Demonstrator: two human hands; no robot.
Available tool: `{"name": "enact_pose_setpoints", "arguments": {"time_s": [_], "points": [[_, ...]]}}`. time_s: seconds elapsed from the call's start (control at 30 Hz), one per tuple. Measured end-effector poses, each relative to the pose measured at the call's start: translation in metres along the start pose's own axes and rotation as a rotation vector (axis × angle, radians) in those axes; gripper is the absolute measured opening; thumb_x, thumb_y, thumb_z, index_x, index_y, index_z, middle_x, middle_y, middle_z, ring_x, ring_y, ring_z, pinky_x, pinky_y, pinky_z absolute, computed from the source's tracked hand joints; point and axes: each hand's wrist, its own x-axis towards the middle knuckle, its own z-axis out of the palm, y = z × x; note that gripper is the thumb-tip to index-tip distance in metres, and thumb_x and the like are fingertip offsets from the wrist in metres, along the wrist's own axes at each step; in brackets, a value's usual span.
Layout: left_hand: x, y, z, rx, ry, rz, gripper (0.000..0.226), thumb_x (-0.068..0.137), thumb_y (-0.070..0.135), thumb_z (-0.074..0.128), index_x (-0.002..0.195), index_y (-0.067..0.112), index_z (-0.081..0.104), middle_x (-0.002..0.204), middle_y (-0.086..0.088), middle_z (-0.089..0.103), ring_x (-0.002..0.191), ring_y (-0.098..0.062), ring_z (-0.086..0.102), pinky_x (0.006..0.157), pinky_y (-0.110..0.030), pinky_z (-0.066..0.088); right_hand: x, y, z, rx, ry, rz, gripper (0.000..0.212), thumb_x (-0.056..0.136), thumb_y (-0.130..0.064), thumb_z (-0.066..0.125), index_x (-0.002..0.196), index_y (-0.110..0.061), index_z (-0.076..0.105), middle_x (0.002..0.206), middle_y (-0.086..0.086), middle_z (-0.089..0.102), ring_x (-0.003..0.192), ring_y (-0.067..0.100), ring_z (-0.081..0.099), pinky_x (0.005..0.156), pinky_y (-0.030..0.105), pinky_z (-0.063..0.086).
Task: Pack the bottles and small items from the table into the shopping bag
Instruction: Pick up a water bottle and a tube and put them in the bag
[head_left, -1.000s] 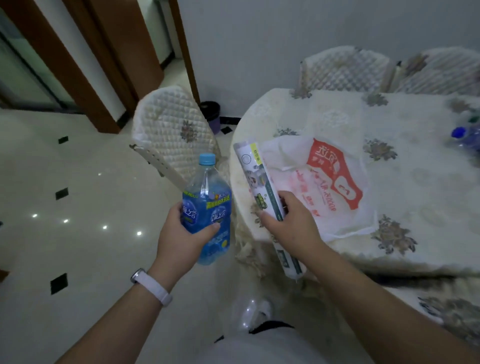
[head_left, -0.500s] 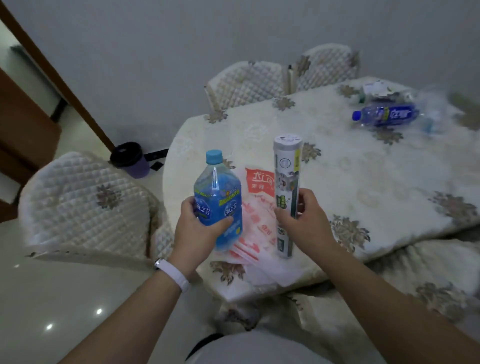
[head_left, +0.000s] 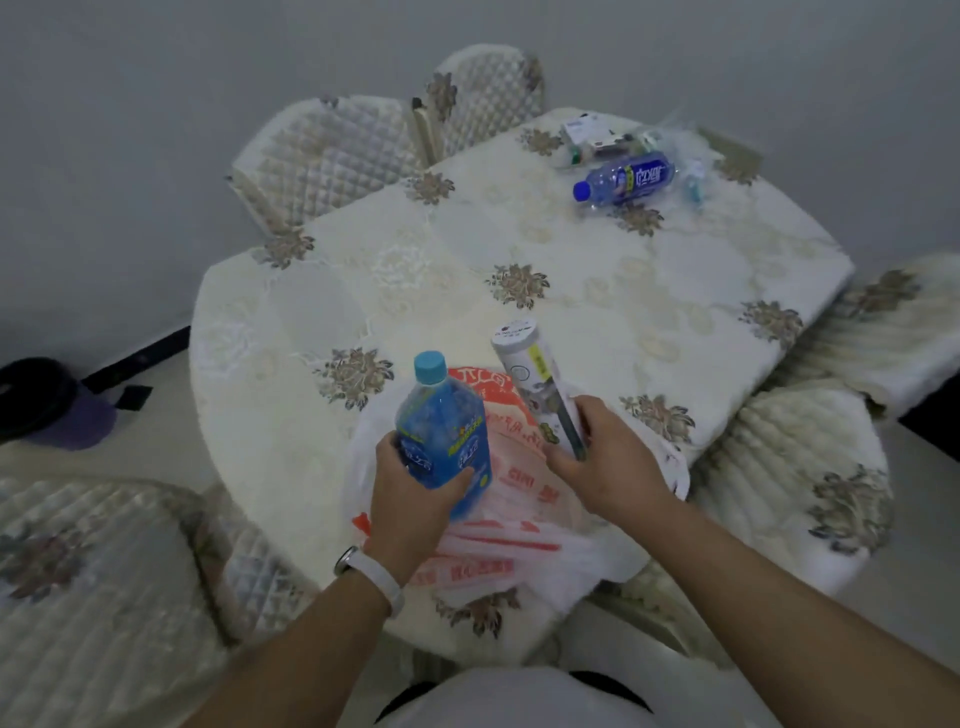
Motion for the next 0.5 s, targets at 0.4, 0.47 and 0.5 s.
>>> {"name": "enact_pose_setpoints", "arguments": {"time_s": [0.4, 0.47, 0.5], "points": [[0.030, -0.037, -0.044, -0.046, 0.008, -0.062, 0.083, 0.062, 0.017, 0.093, 0.125, 0.027, 0.040, 0.120, 0.009, 0.057, 0.104, 0.000, 0.061, 0.084, -0.025, 0.055, 0.025, -0.013, 0.055, -0.725, -0.109, -0.060, 0.042, 0.087, -0.044, 0.057, 0.119, -0.017, 0.048, 0.109, 0.004, 0.060, 0.093, 0.025, 0.059, 0.065, 0.031, 0.039], [0.028, -0.037, -0.044, -0.041, -0.013, -0.058, 0.082, 0.063, 0.015, 0.092, 0.126, 0.026, 0.041, 0.120, 0.010, 0.056, 0.104, 0.001, 0.060, 0.084, -0.023, 0.055, 0.032, -0.012, 0.064, -0.763, -0.124, -0.048, 0.048, 0.088, -0.045, 0.058, 0.124, -0.016, 0.046, 0.111, 0.005, 0.060, 0.094, 0.026, 0.059, 0.070, 0.033, 0.044], [0.027, -0.036, -0.044, -0.043, -0.024, -0.058, 0.081, 0.064, 0.014, 0.092, 0.127, 0.025, 0.041, 0.120, 0.010, 0.057, 0.104, 0.001, 0.061, 0.084, -0.024, 0.055, 0.036, -0.012, 0.068, -0.773, -0.126, -0.042, 0.049, 0.088, -0.045, 0.059, 0.126, -0.016, 0.046, 0.111, 0.006, 0.060, 0.094, 0.026, 0.060, 0.071, 0.034, 0.045]]}}
